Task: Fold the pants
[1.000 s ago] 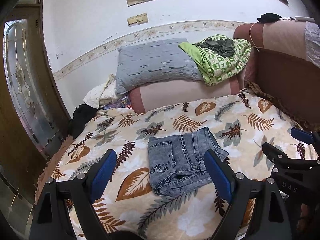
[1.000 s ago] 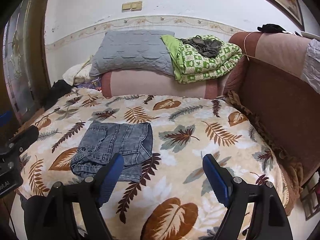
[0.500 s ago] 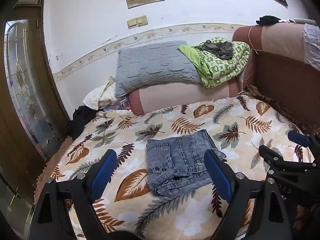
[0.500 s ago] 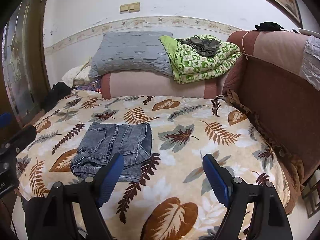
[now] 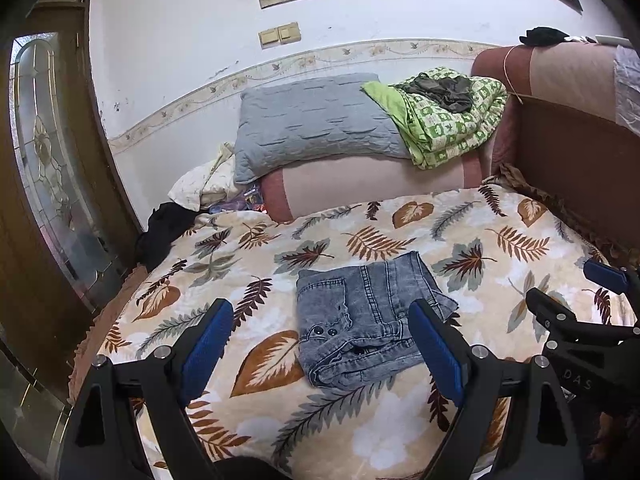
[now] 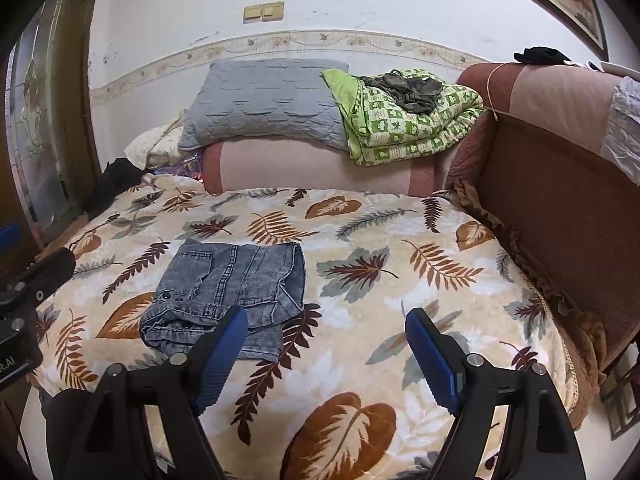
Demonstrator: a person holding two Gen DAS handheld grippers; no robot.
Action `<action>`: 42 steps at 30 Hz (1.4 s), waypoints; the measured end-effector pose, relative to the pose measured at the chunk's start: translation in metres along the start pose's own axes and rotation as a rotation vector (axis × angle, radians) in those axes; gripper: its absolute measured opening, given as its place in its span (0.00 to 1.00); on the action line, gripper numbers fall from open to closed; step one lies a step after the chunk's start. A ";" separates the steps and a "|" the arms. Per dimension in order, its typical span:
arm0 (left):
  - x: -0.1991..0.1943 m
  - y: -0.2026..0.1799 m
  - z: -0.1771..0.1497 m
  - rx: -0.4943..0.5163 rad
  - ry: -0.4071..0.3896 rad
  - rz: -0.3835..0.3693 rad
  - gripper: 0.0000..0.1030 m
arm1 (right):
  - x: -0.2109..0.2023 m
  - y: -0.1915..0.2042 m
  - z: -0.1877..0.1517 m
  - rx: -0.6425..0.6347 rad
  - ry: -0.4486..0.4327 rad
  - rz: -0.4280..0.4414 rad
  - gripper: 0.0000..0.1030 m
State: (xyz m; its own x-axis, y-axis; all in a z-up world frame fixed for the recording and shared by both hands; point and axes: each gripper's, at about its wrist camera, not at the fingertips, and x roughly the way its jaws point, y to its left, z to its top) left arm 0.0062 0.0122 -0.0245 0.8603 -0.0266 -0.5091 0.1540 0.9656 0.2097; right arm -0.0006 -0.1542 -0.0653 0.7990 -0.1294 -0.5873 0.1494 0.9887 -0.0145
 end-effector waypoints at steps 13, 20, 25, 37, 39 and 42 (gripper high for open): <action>0.005 0.004 -0.002 -0.016 0.024 -0.007 0.87 | 0.001 0.003 -0.002 -0.010 -0.001 -0.001 0.81; 0.007 0.007 -0.004 -0.023 0.028 -0.001 0.87 | 0.002 0.005 -0.003 -0.013 -0.001 0.000 0.81; 0.011 0.012 -0.006 -0.032 0.031 0.012 0.87 | 0.000 0.006 -0.002 -0.008 -0.008 0.004 0.81; 0.013 0.045 -0.010 -0.111 0.026 0.051 0.87 | -0.010 0.046 0.008 -0.082 -0.047 0.042 0.81; 0.012 0.051 -0.011 -0.124 0.021 0.059 0.87 | -0.011 0.053 0.010 -0.095 -0.051 0.048 0.81; 0.011 0.061 -0.013 -0.149 0.013 0.075 0.87 | -0.014 0.062 0.011 -0.105 -0.056 0.062 0.81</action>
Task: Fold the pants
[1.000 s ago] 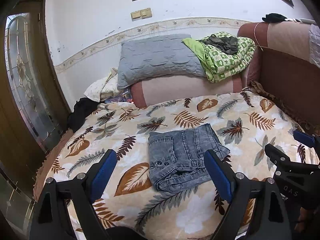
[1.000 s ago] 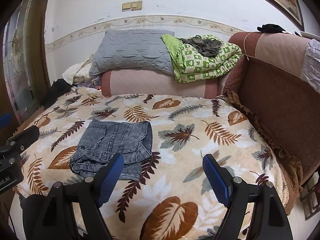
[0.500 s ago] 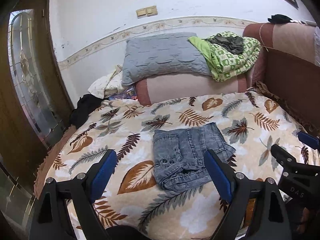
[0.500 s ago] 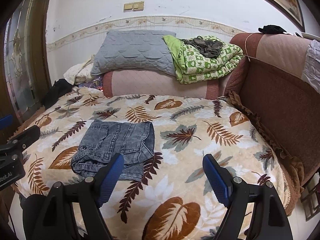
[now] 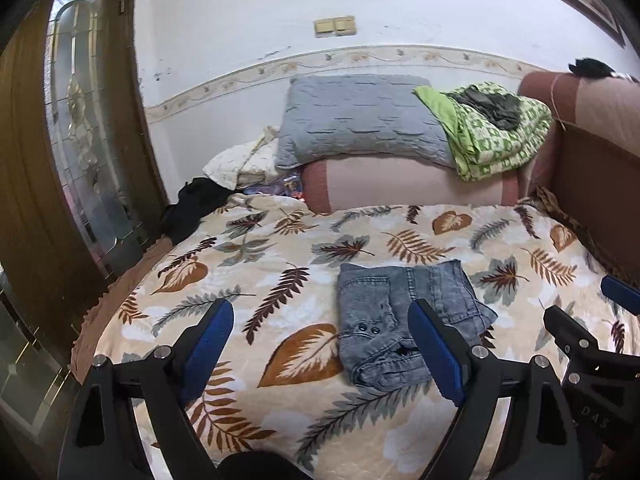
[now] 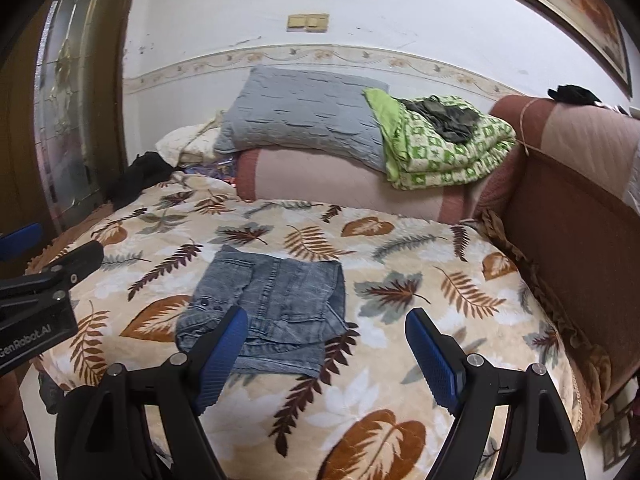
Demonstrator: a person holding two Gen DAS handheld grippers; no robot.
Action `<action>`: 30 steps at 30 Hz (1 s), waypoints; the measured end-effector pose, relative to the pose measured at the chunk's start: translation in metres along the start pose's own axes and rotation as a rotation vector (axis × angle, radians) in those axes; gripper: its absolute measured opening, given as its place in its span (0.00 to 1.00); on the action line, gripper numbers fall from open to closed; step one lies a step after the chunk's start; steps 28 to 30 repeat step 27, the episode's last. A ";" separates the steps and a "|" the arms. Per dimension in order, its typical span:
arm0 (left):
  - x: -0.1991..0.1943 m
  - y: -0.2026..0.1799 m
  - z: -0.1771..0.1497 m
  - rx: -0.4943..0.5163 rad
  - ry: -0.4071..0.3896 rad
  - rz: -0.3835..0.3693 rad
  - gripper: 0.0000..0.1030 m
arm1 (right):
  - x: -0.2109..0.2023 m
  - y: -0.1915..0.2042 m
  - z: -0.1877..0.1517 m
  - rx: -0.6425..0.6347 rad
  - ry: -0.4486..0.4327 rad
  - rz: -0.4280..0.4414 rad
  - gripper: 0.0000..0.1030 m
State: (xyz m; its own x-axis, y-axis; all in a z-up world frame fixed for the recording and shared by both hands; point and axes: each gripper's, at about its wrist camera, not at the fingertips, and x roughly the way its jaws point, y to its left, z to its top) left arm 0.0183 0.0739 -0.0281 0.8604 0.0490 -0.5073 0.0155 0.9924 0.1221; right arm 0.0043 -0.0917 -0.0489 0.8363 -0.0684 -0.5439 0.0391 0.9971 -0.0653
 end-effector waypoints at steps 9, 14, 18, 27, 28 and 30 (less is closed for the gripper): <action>-0.002 0.019 -0.001 -0.034 -0.009 0.037 0.87 | -0.003 0.020 0.009 -0.041 -0.014 0.026 0.81; -0.001 0.024 -0.001 -0.041 -0.001 0.037 0.87 | -0.002 0.029 0.012 -0.063 -0.021 0.034 0.81; 0.003 0.026 0.000 -0.049 0.016 0.034 0.87 | 0.002 0.032 0.014 -0.067 -0.019 0.046 0.81; 0.016 0.032 -0.001 -0.076 0.038 0.003 0.87 | 0.020 0.037 0.014 -0.090 0.003 0.061 0.81; 0.016 0.032 -0.001 -0.076 0.038 0.003 0.87 | 0.020 0.037 0.014 -0.090 0.003 0.061 0.81; 0.016 0.032 -0.001 -0.076 0.038 0.003 0.87 | 0.020 0.037 0.014 -0.090 0.003 0.061 0.81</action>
